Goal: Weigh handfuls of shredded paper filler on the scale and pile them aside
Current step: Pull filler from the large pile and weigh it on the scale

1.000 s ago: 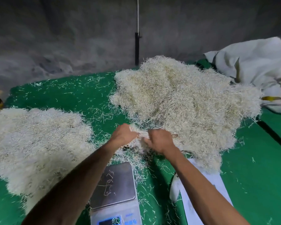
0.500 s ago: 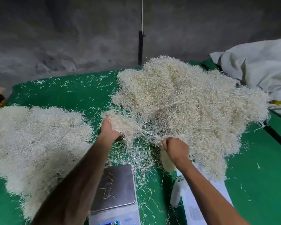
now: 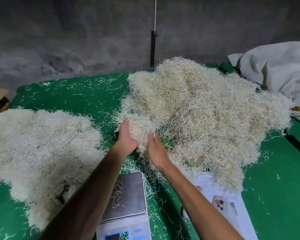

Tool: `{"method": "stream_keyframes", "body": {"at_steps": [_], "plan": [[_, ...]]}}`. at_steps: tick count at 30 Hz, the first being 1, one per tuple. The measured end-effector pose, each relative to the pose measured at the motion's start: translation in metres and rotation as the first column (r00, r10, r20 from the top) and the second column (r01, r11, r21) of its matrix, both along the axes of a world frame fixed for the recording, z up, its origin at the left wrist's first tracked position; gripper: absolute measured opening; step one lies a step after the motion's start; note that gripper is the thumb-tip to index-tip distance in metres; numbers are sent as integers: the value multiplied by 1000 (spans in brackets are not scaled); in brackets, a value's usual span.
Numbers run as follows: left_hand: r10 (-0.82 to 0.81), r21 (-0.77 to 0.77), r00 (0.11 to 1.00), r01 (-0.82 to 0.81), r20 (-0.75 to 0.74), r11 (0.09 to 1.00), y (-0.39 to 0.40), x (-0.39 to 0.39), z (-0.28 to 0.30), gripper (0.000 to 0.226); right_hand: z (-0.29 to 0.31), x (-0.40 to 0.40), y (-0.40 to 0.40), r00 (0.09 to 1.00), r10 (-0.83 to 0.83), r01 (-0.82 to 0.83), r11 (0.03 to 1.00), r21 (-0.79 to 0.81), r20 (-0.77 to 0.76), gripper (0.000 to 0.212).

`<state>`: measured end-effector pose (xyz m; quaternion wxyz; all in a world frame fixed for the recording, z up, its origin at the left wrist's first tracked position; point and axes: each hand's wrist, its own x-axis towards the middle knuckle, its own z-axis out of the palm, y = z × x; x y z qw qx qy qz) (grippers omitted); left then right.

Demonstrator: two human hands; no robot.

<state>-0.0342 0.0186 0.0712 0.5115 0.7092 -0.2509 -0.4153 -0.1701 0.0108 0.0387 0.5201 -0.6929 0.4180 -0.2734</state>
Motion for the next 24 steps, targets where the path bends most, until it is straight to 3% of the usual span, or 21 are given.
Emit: {"method": "stream_keyframes", "body": {"at_steps": [1,2,3,5,7,9,12,14,16,18,21,24], "plan": [[-51,-7,999,51,13,999,3,-8,-5,41,7,9,4,978,-29,-28,964,263,207,75],[-112,8,992,112,59,994,7,-18,-5,33,11,16,4,936,-81,-74,906,416,342,74],[-124,39,985,120,119,992,12,-24,-10,32,16,20,4,919,-120,-75,882,465,377,71],[-111,219,962,56,251,974,24,-20,-19,33,21,28,2,961,-143,38,917,398,237,61],[-95,204,974,52,206,978,38,-8,-30,28,20,36,4,987,-122,87,951,295,102,63],[-71,49,997,73,-29,996,65,5,-28,21,18,41,13,993,-104,89,973,213,63,69],[-161,-59,953,151,-258,987,106,31,-39,59,19,47,24,982,-186,174,967,187,46,70],[-142,-26,976,139,-166,990,130,40,-50,63,16,46,38,995,-84,72,972,222,45,71],[-84,-20,984,82,-159,996,151,45,-60,68,9,42,58,979,201,-201,950,241,25,68],[104,69,984,-95,-146,993,160,48,-73,67,-4,40,78,926,375,-356,902,246,-36,64],[321,149,940,-303,-112,941,178,52,-86,63,-28,38,92,923,361,-325,917,229,-136,67],[332,219,939,-306,-93,927,200,59,-97,73,-47,27,94,955,227,-183,958,221,-193,58]]}}
